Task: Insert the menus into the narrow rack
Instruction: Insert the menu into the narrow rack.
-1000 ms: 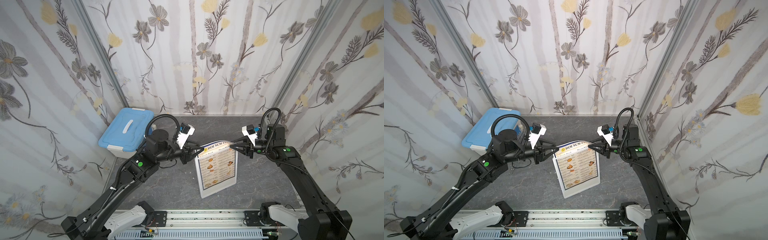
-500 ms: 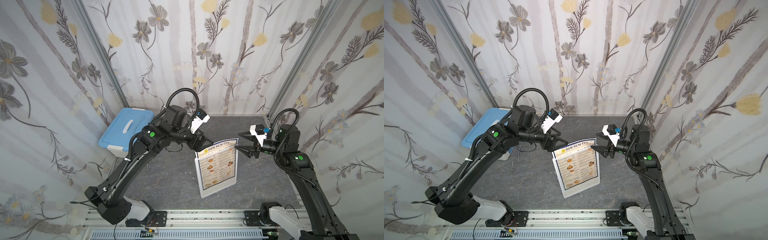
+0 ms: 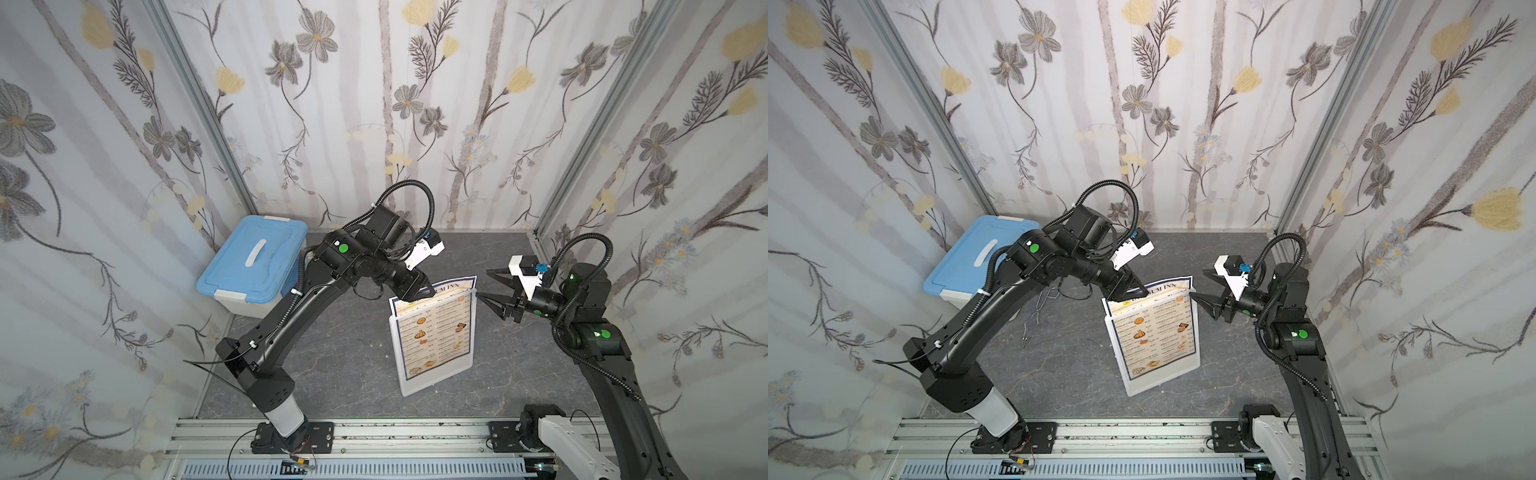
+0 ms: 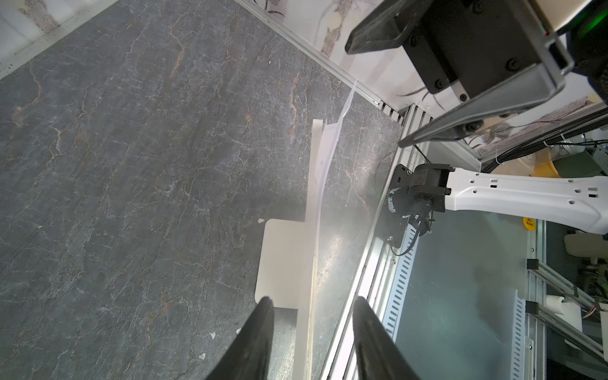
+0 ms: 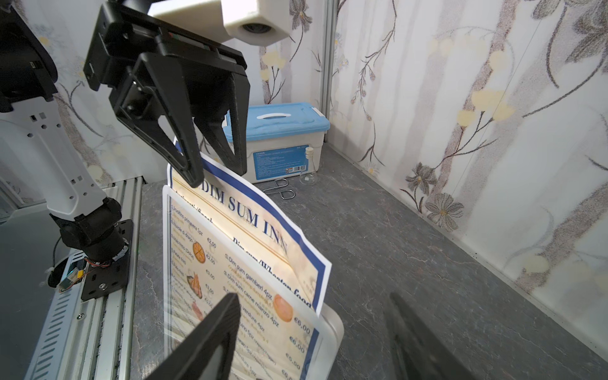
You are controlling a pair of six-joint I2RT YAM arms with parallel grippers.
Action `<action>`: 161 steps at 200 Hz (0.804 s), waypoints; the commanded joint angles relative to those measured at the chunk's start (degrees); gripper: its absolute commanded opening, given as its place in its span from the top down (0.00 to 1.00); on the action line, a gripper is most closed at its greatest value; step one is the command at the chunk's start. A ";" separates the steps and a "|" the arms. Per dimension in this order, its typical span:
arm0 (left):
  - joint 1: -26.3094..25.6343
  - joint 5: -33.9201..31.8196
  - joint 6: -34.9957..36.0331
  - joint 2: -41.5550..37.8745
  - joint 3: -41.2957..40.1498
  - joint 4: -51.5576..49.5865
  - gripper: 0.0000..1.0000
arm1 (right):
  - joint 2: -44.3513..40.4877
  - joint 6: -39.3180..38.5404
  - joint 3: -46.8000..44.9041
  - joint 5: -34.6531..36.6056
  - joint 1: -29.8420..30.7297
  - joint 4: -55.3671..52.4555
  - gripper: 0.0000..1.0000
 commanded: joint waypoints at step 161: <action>-2.19 -8.35 4.92 1.88 1.40 -1.76 0.86 | -3.26 8.68 -4.10 -0.18 -3.00 10.81 0.28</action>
